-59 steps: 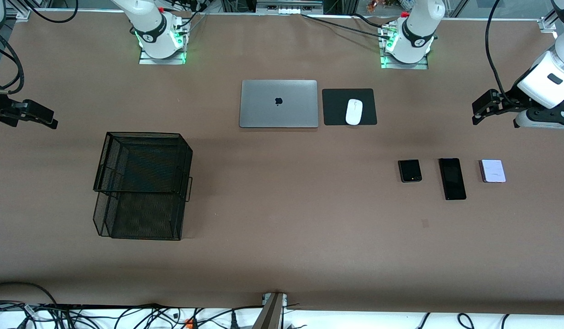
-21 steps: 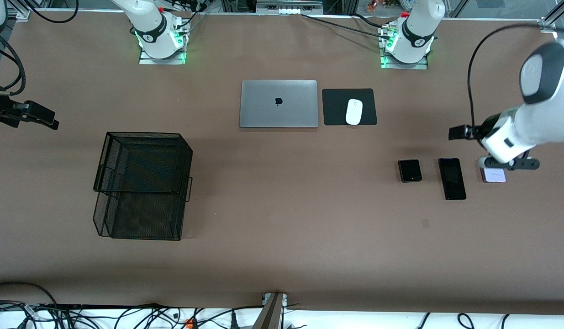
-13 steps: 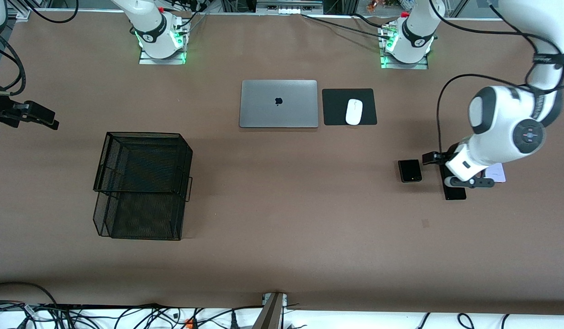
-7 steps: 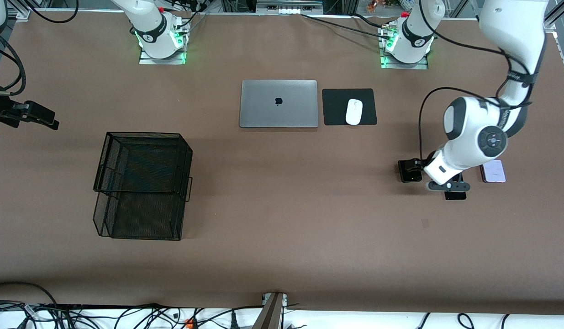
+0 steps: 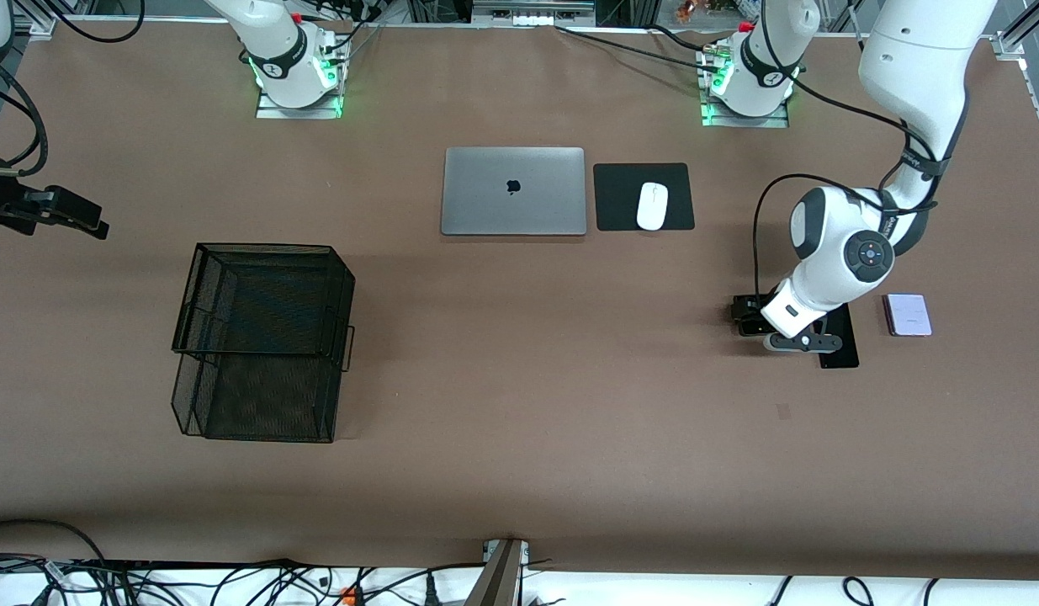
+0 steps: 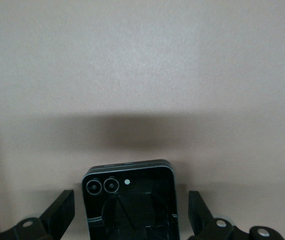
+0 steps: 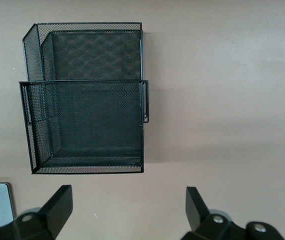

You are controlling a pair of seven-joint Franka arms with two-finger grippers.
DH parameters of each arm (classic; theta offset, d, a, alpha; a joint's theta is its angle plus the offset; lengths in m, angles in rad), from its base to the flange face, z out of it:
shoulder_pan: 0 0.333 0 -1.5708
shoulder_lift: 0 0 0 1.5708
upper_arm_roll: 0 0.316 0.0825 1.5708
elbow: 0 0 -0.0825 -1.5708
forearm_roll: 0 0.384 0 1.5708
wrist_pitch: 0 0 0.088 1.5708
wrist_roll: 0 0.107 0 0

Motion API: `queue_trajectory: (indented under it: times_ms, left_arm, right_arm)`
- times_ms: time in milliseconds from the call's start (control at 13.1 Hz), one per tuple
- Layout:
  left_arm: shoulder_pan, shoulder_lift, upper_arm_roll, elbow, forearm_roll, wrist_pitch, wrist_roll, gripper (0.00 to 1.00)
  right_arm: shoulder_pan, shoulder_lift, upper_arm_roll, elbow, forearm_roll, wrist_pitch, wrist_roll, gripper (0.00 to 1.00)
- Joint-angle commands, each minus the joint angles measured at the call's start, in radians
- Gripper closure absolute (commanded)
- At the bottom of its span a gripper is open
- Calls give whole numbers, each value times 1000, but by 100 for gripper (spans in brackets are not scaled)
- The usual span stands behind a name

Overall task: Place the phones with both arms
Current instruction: 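Lower the left gripper and grasp the flip phone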

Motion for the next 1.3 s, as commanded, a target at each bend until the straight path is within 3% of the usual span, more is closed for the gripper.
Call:
queue_trajectory:
  times_ms: [0,229,381,533,914,1219]
  left_arm:
    - [-1,6,1,-18,-4,29,-3,0]
    - [-1,11,1,-16,-4,29,-3,0]
    - [-1,11,1,-16,-4,23,-3,61]
    - [2,11,1,-15,-4,19,-2,81]
    - [0,-9,1,19,-4,-16,3,81]
    - [-12,-17,1,225,-4,-332,3,81]
  right_arm:
    - [-6,-11,9,-14,4,9,13,0]
    - [-6,-11,9,-14,4,9,13,0]
    - [-6,-11,9,-14,4,9,13,0]
    - [-6,-11,9,-14,4,9,13,0]
    - [-6,-11,9,-14,4,7,13,0]
    - [-6,-11,9,-14,4,7,13,0]
